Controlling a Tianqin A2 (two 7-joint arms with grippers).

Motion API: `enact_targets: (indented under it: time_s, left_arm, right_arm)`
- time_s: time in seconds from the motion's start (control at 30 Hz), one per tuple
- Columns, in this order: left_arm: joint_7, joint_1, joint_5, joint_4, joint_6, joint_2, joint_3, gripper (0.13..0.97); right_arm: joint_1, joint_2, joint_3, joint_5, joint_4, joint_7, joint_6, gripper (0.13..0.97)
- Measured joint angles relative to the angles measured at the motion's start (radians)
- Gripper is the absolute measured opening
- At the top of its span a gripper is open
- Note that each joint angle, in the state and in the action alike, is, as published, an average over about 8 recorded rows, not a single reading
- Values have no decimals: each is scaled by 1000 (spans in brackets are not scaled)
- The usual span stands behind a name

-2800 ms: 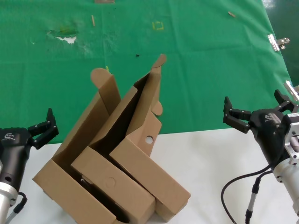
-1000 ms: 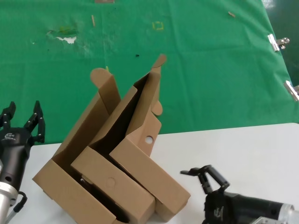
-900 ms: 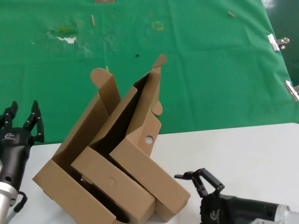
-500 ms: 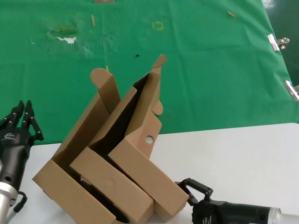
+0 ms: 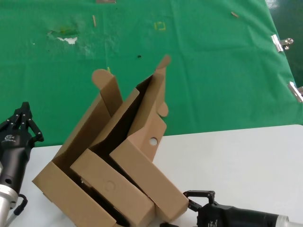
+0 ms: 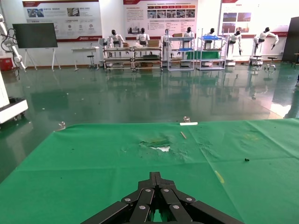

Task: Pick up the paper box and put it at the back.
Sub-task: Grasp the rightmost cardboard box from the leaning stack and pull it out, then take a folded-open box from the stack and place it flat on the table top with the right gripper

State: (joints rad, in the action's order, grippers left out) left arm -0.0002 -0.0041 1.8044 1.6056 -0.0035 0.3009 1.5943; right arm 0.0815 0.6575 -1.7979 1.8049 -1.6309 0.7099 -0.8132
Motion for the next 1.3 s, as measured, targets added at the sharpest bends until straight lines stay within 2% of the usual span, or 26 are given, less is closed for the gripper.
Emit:
enact_targets:
  time_s: [0.37, 0.7, 0.83, 1.0, 1.17, 1.3]
  left_arm:
    - [0, 0, 0, 0, 0, 0, 0, 140]
    - [0, 0, 0, 0, 0, 0, 0, 140]
    - [0, 0, 0, 0, 0, 0, 0, 140]
    - [0, 0, 0, 0, 0, 0, 0, 140]
    - [0, 0, 0, 0, 0, 0, 0, 140]
    - [0, 0, 0, 0, 0, 0, 0, 140]
  right_arm:
    - [54, -15, 49, 55, -39, 16, 9, 293]
    - [7, 1, 75, -8, -35, -26, 101, 184]
    - [-57, 32, 76, -109, -28, -129, 171, 178]
    - [-181, 61, 44, -308, 23, -327, 240, 152]
    - [-343, 39, -16, -529, 144, -503, 254, 141]
    - [-470, -18, -63, -695, 274, -578, 240, 140]
